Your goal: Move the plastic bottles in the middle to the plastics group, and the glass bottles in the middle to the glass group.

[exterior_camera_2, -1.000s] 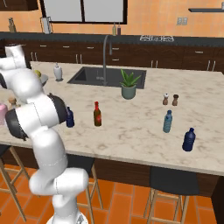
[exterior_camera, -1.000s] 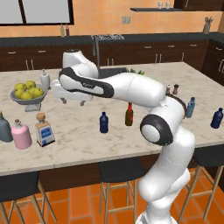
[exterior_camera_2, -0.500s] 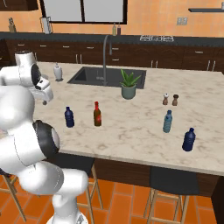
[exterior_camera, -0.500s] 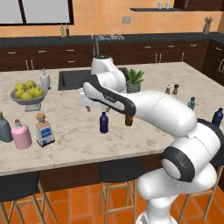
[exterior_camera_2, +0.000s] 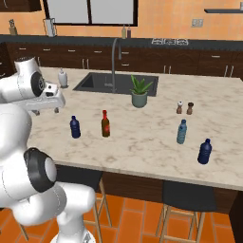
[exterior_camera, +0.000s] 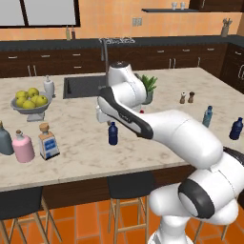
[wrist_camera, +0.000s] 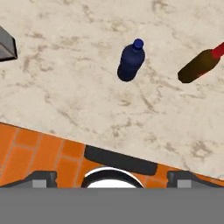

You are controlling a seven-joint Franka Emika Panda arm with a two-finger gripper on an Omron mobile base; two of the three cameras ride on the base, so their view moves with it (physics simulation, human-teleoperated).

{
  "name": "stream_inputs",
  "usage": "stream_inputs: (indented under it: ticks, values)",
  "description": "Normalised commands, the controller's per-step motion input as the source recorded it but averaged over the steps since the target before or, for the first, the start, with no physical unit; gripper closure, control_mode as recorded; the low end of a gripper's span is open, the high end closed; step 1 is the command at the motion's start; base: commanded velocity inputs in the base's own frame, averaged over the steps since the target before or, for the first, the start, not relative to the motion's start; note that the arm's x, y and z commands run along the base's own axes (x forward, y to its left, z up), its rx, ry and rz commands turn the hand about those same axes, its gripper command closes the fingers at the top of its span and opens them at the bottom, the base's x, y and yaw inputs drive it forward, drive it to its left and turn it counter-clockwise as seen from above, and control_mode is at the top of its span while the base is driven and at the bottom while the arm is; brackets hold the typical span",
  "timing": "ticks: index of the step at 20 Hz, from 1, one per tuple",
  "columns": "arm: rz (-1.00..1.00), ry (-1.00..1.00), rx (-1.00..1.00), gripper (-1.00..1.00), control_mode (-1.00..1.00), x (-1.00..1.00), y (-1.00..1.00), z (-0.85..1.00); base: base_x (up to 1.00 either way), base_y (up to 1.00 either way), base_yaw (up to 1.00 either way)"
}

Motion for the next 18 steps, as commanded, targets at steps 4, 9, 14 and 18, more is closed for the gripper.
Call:
stream_inputs:
  ticks: [4,9,14,18]
  values:
    - [0.03,-0.12,0.05,-1.00,-1.00,0.51,-0.04,-0.32,0.00,0.00,0.00]
    - [-0.10,-0.08,0.18,-1.00,-1.00,0.53,-0.23,-0.59,0.00,0.00,0.00]
    - [-0.12,-0.02,0.08,-1.00,-1.00,0.55,-0.12,-0.31,0.00,0.00,0.00]
    - [-0.04,0.00,0.00,-1.00,-1.00,0.51,0.00,-0.21,0.00,0.00,0.00]
